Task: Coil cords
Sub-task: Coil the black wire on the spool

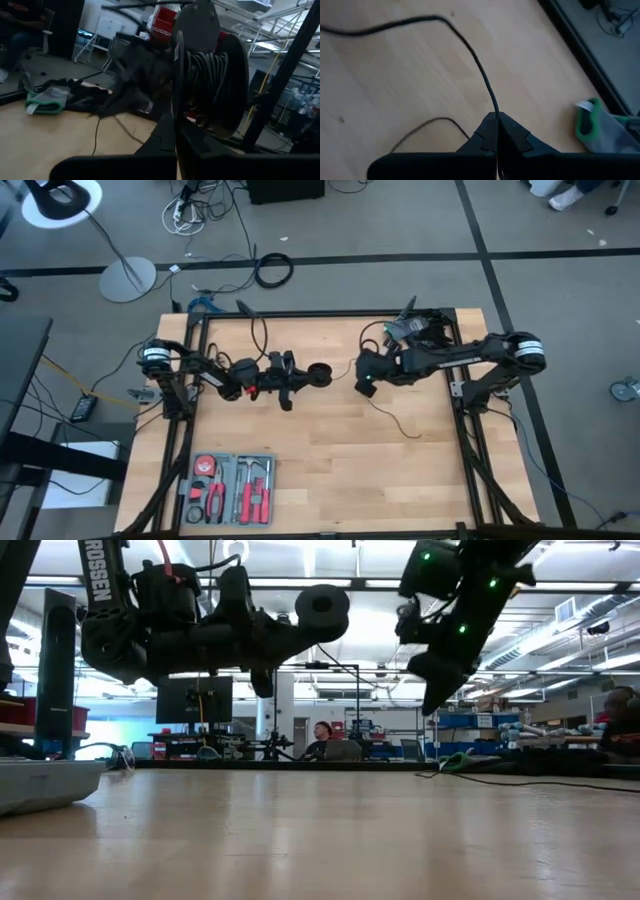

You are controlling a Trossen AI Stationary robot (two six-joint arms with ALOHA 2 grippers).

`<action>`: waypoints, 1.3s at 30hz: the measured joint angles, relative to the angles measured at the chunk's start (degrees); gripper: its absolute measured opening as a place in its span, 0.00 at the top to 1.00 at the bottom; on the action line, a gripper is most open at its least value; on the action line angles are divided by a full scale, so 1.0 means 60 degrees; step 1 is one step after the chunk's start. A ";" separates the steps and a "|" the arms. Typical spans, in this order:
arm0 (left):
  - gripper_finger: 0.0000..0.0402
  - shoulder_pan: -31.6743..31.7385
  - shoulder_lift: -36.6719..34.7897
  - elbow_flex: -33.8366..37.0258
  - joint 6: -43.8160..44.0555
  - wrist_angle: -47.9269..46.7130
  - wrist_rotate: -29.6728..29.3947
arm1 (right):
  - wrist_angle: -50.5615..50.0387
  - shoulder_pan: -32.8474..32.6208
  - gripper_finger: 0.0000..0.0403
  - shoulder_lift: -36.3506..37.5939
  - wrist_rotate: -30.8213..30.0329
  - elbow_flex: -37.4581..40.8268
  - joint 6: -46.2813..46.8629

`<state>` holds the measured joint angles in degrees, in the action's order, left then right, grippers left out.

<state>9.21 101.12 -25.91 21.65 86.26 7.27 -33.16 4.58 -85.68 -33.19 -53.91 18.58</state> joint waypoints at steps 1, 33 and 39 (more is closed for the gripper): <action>1.00 0.0000 0.0000 -0.0004 -0.0029 -0.0105 -0.0011 | -0.0201 0.0036 1.00 0.0211 0.0003 -0.0005 0.0063; 1.00 0.0000 0.0004 -0.1687 -0.1322 -0.7352 -0.2112 | 0.3569 0.1152 1.00 0.1437 0.2085 -0.0664 -0.1706; 1.00 0.0025 0.0004 -0.2551 -0.1359 -0.9049 -0.2861 | 0.3582 0.0787 1.00 0.0183 0.2529 -0.2173 -0.2517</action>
<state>9.37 101.14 -41.22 13.50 31.97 -9.90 -11.67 9.30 -84.58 -18.01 -66.95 3.48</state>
